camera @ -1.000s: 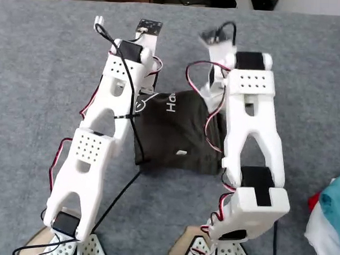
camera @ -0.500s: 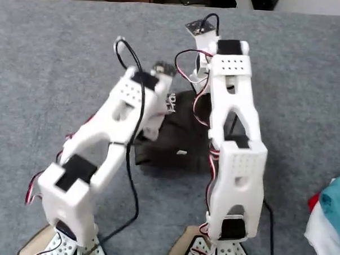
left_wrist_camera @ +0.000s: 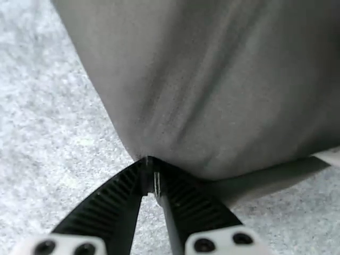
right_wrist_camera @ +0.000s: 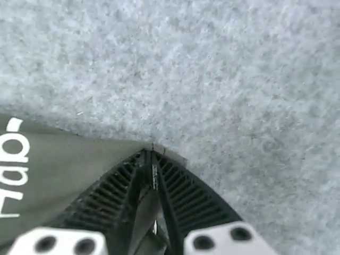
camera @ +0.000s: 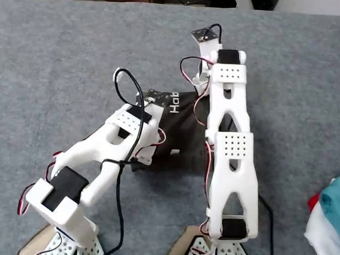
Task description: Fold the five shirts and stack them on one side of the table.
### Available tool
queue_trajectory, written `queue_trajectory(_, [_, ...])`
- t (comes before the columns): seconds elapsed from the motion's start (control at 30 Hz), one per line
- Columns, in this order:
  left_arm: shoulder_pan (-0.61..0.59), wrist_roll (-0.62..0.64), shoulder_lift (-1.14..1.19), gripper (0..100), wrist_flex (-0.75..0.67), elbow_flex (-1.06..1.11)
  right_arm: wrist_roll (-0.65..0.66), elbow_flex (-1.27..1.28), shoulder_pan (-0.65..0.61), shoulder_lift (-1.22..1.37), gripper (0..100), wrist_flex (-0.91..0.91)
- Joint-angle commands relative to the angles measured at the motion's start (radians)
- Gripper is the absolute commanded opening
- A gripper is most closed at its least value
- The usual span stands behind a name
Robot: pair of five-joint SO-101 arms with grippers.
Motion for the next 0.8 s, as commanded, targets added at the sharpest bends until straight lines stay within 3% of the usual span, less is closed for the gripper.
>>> queue_trajectory(0.0, [0.011, 0.008, -0.013, 2, 0.003, -0.035, 0.008, -0.151, 0.015, 0.005, 0.5, 0.04])
queue_trajectory(0.17, [0.003, 0.009, -0.015, 2, 0.103, -0.161, 0.008, -0.274, 0.008, -0.012, 0.6, 0.117])
queue_trajectory(0.43, [-0.095, 0.009, -0.002, 2, 0.147, -0.506, 0.0, -0.148, 0.013, -0.297, 0.5, 0.132])
queue_trajectory(0.6, [-0.155, 0.005, 0.058, 2, 0.003, -0.577, -0.002, 0.213, 0.005, -0.585, 0.5, 0.133])
queue_trajectory(0.77, [-0.183, 0.006, 0.265, 2, -0.02, -0.715, -0.002, 0.757, -0.013, -0.909, 0.5, 0.126])
